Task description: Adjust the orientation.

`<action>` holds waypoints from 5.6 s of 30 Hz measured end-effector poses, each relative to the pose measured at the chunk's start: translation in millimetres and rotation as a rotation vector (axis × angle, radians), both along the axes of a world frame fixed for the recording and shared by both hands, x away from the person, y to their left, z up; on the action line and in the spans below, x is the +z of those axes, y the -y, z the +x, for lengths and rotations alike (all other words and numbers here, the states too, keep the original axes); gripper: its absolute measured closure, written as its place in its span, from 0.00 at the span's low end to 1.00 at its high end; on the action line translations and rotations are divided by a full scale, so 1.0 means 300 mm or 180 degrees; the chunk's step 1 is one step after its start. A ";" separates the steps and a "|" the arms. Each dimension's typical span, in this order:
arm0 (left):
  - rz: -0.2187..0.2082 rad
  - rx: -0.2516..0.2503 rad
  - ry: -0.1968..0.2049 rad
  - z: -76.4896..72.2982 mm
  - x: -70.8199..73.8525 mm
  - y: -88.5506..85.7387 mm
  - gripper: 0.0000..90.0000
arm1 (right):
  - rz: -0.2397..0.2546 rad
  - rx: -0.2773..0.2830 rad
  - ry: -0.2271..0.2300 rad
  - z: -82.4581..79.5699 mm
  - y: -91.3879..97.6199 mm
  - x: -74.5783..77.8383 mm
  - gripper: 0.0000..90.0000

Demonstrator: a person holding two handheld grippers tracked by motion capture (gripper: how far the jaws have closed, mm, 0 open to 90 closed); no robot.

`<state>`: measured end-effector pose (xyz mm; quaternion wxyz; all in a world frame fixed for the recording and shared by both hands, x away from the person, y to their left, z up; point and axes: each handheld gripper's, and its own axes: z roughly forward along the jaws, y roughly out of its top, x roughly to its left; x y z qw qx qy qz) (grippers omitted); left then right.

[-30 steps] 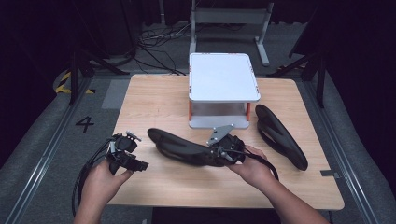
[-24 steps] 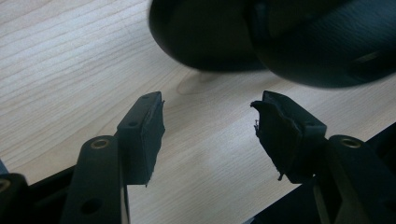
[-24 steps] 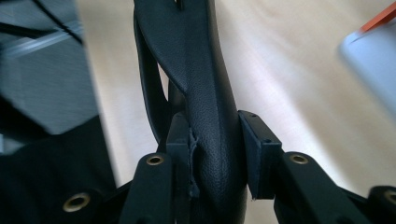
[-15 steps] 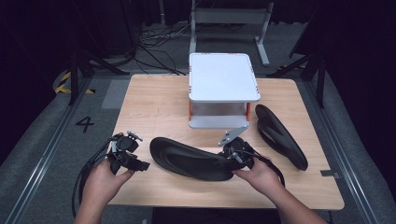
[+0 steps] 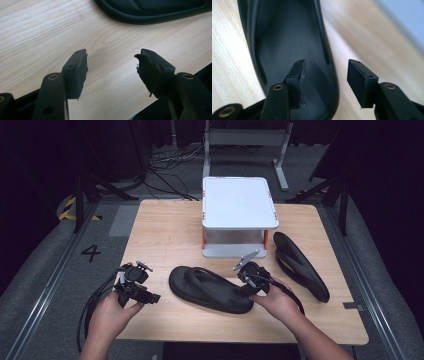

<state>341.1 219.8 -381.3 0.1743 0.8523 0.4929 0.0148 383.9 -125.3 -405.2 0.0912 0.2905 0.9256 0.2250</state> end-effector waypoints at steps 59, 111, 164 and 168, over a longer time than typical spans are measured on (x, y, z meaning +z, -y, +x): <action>0.0005 -0.0115 -0.0014 0.033 0.000 0.035 0.45 | -0.0680 -0.0692 -0.0268 -0.042 0.349 -0.056 0.71; 0.0018 -0.0130 -0.0076 0.025 -0.026 0.034 0.45 | 0.0019 -0.0071 -0.0257 0.193 -0.189 -0.025 0.64; 0.0050 -0.0278 -0.0060 0.099 -0.020 0.080 0.45 | 0.0426 -0.1273 0.0554 0.058 0.501 0.225 0.56; 0.0021 -0.0269 -0.0087 0.093 -0.025 0.079 0.45 | 0.0190 -0.1288 0.0606 0.101 0.536 0.227 0.55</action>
